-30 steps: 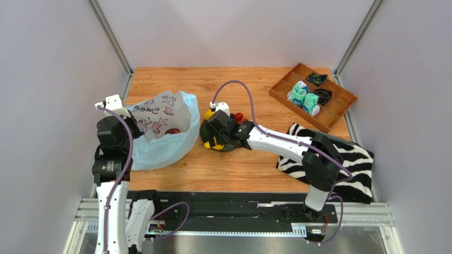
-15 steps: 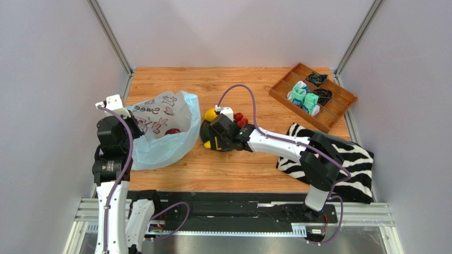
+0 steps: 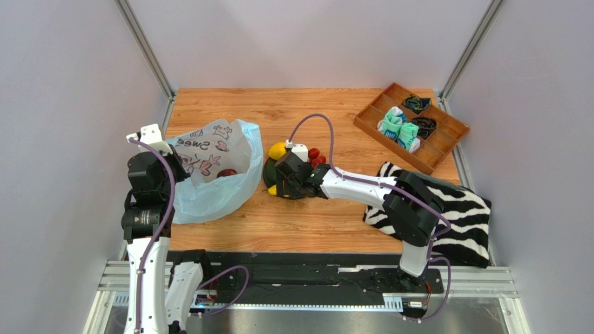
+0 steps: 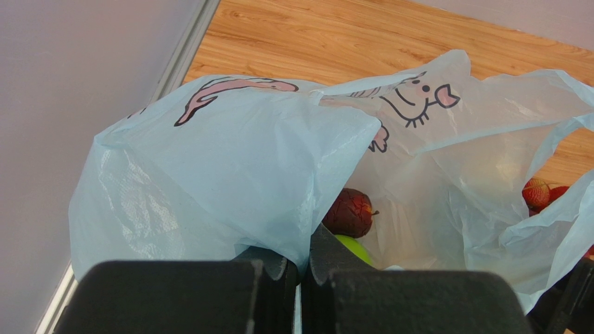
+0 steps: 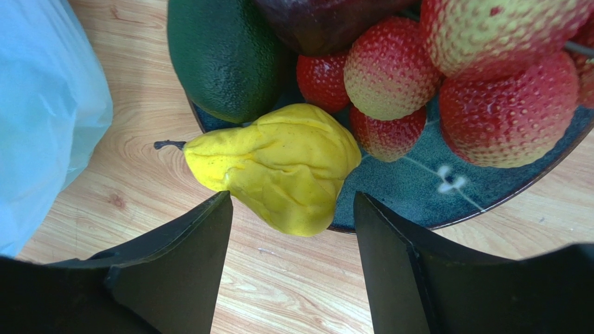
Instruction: Place the fruits into the plastic bag
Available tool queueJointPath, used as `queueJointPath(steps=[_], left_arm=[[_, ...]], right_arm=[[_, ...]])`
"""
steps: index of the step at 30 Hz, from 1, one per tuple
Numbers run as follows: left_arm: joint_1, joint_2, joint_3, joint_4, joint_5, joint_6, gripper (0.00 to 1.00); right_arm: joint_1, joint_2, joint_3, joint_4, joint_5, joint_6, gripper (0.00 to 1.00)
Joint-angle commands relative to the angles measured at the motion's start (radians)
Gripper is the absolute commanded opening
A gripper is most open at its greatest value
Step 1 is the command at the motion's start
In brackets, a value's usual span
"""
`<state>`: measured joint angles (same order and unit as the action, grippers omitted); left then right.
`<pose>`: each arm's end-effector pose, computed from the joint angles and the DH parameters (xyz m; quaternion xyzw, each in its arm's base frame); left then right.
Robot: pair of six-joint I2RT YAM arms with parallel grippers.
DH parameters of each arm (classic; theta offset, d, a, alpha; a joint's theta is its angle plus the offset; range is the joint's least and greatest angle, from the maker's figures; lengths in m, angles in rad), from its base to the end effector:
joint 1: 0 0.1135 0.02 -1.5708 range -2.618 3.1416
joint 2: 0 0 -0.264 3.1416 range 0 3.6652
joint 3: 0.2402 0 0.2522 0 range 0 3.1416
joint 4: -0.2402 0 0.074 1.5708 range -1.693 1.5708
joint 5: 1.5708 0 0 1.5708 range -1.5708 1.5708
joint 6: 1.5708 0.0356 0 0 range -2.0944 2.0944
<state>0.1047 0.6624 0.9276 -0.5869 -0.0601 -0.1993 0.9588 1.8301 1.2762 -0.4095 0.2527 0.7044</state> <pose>0.1354 0.0164 0.3633 -0.1401 0.7989 -0.0033 0.5850 0.2311 0.3137 0.2018 -0.0827 0.9438 0.1382 0.2887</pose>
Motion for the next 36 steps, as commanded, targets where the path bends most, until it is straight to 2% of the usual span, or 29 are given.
queueJointPath(steps=[1, 13, 16, 31, 36], left_arm=[[-0.002, -0.001, -0.004, 0.021, 0.016, 0.006, 0.0], [0.0, 0.002, -0.004, 0.022, 0.029, 0.003, 0.0], [-0.002, 0.002, -0.004, 0.021, 0.034, 0.003, 0.0], [-0.002, 0.006, -0.004, 0.024, 0.042, 0.003, 0.0], [-0.002, 0.006, -0.004, 0.024, 0.04, 0.003, 0.0]], right_arm=[[-0.003, 0.009, 0.038, 0.029, 0.016, 0.046, 0.68], [-0.003, 0.031, 0.048, 0.044, 0.03, 0.07, 0.67], [-0.003, 0.032, 0.048, 0.047, 0.036, 0.072, 0.64], [-0.003, 0.023, 0.037, 0.048, 0.033, 0.053, 0.3], [-0.003, 0.009, 0.031, 0.047, 0.025, 0.041, 0.24]])
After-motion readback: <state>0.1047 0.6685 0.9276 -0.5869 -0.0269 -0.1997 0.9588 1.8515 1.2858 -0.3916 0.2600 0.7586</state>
